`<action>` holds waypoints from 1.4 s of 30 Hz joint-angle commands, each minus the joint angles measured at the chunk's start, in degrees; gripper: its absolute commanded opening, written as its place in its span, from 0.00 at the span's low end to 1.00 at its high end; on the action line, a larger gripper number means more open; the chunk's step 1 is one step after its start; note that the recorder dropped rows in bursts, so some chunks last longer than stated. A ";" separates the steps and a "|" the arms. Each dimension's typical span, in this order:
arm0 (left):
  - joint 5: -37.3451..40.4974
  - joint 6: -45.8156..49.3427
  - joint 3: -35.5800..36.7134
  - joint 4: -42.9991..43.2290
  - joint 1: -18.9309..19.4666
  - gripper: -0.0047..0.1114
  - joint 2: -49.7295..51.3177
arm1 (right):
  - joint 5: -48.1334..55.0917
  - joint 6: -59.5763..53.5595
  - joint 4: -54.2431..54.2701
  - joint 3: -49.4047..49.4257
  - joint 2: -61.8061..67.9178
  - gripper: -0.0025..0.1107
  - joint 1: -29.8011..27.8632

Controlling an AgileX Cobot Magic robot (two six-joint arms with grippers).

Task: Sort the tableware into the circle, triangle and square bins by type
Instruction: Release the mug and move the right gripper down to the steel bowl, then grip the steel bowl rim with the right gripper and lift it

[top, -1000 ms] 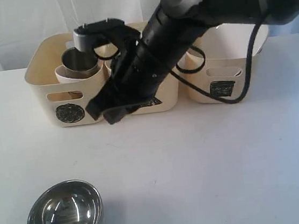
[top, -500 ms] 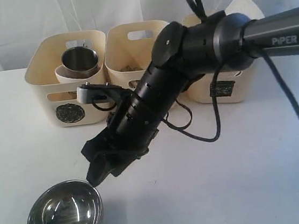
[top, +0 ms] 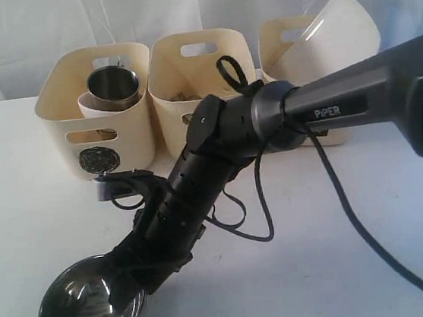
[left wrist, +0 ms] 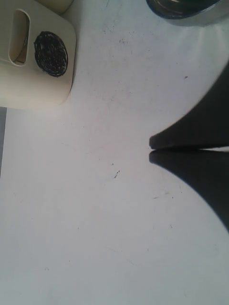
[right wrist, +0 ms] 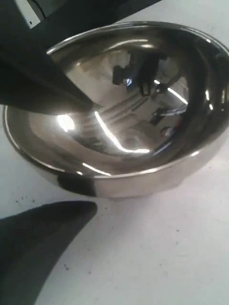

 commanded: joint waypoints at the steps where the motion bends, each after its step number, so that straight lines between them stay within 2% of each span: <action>1: -0.06 0.05 0.23 -0.19 -0.05 0.04 -0.23 | -2.07 -0.64 0.39 0.29 0.27 0.48 1.58; 3: -0.06 0.05 0.23 -0.19 -0.05 0.04 -0.23 | -3.72 -0.64 0.39 0.29 0.27 0.45 2.24; 5: -0.06 0.05 0.23 -0.19 -0.05 0.04 -0.23 | -4.17 -0.64 0.39 0.18 0.27 0.33 2.88; 7: -0.06 0.05 0.23 -0.19 -0.05 0.04 -0.23 | -4.42 -0.64 0.47 0.18 0.27 0.11 2.88; 9: -0.06 0.05 0.23 -0.19 -0.05 0.04 -0.23 | -4.66 -0.64 0.47 0.18 0.27 0.02 2.88; 15: -0.06 0.05 0.23 -0.19 -0.05 0.04 -0.23 | -5.29 -0.40 0.51 0.07 0.03 0.02 2.88; 18: -0.06 0.05 0.23 -0.19 -0.05 0.04 -0.23 | -9.36 -0.60 0.51 0.07 -1.82 0.02 2.88; 29: -0.06 0.05 0.23 -0.19 -0.05 0.04 -0.23 | -37.11 -5.56 0.26 0.07 -13.13 0.02 0.70; 33: -0.06 0.05 0.23 -0.19 -0.05 0.04 -0.23 | -49.23 -5.56 0.26 0.07 -14.22 0.02 -0.43; 42: -0.06 0.05 0.23 -0.19 -0.05 0.04 -0.23 | -67.53 -5.56 -1.32 0.07 -14.22 0.02 -3.56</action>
